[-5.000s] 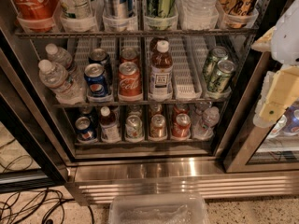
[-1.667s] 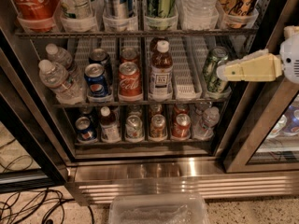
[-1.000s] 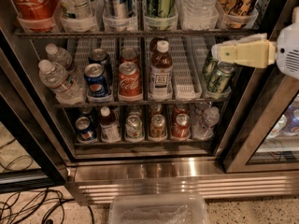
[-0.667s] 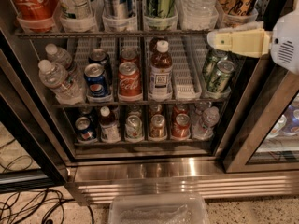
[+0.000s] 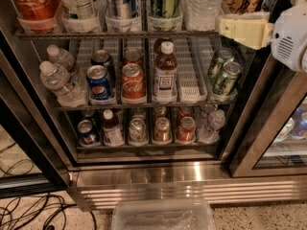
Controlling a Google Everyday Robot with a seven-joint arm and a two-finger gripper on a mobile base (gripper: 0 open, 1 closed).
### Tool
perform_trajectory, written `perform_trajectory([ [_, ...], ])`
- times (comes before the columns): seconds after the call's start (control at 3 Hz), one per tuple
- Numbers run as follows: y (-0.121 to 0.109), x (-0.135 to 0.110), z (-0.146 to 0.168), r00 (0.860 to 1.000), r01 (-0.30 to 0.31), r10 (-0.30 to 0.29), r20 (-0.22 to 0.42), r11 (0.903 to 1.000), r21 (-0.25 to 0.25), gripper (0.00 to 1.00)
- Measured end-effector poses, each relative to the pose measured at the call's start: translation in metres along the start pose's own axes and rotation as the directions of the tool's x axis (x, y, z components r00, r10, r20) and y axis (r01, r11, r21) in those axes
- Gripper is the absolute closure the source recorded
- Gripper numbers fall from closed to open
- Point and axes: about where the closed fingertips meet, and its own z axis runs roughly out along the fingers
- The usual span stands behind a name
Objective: Pick orange can from top shelf of fridge
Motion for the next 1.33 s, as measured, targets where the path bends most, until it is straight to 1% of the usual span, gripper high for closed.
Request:
perform_trajectory([
  [0.33, -0.0032, 0.0034, 0.0013, 1.0, -0.01, 0.009, 0.012, 0.9997, 0.022, 0.1],
  [0.67, -0.0058, 0.0081, 0.0029, 1.0, -0.012, 0.012, 0.011, 0.9992, 0.039, 0.13],
  [1.0, -0.0075, 0.0098, 0.0053, 1.0, -0.005, 0.004, 0.008, 0.9987, 0.051, 0.29],
  [1.33, -0.0081, 0.0108, 0.0082, 1.0, 0.002, -0.003, 0.003, 0.9982, 0.059, 0.37],
])
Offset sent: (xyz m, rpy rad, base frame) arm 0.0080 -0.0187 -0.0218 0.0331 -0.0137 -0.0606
